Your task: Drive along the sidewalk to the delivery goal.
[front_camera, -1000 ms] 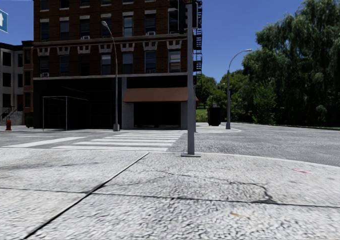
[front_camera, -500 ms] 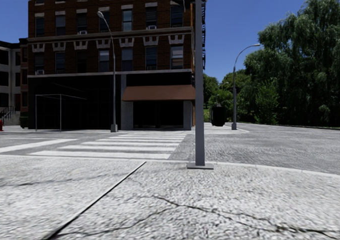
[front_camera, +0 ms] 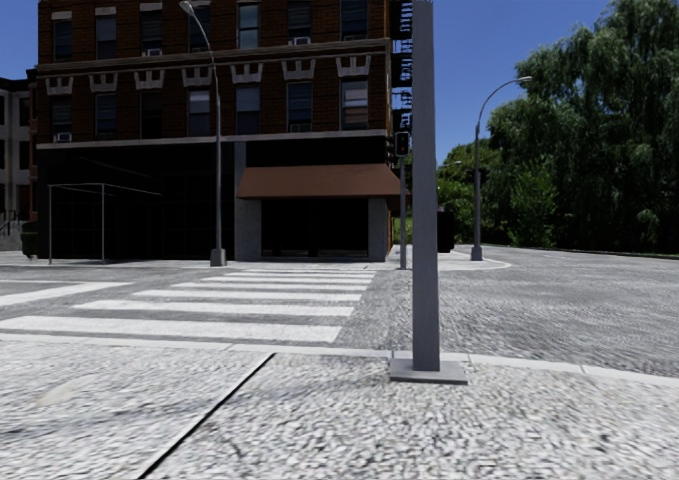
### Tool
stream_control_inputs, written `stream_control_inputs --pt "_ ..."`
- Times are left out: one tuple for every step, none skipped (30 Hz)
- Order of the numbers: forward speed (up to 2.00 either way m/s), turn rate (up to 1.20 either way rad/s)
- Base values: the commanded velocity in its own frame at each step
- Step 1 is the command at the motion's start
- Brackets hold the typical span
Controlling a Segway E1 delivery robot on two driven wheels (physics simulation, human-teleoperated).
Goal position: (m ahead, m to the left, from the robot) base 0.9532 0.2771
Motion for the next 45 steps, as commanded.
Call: stream_control_inputs --pt "1.33 0.00" --pt "1.29 0.00" --pt "1.21 0.00" --pt "1.21 0.00" --pt "1.17 0.00" --pt "1.14 0.00" --pt "1.09 0.00" --pt "1.00 0.00" --pt "1.00 0.00" --pt "0.94 0.00" --pt "0.89 0.00" --pt "0.83 0.00" --pt "0.82 0.00" --pt "0.82 0.00" --pt "0.78 0.00" --pt "0.76 0.00" --pt "0.76 0.00" --pt "0.70 0.00" --pt "0.59 0.00" --pt "0.23 0.00" --pt "0.23 0.00" --pt "0.00 0.00" --pt "0.00 0.00" --pt "0.00 0.00" --pt "0.00 0.00" --pt "0.00 0.00" --pt "0.00 0.00" --pt "0.00 0.00" --pt "0.00 0.00" --pt "0.00 0.00" --pt "0.00 0.00" --pt "0.00 0.00" --pt "0.00 0.00" --pt "0.00 0.00" --pt "0.00 0.00" --pt "0.00 0.00" --pt "0.00 0.00" --pt "0.00 0.00" --pt "0.00 0.00" --pt "0.00 0.00" --pt "0.00 0.00" --pt "0.00 0.00" --pt "0.00 0.00" --pt "0.00 0.00" --pt "0.00 0.00"
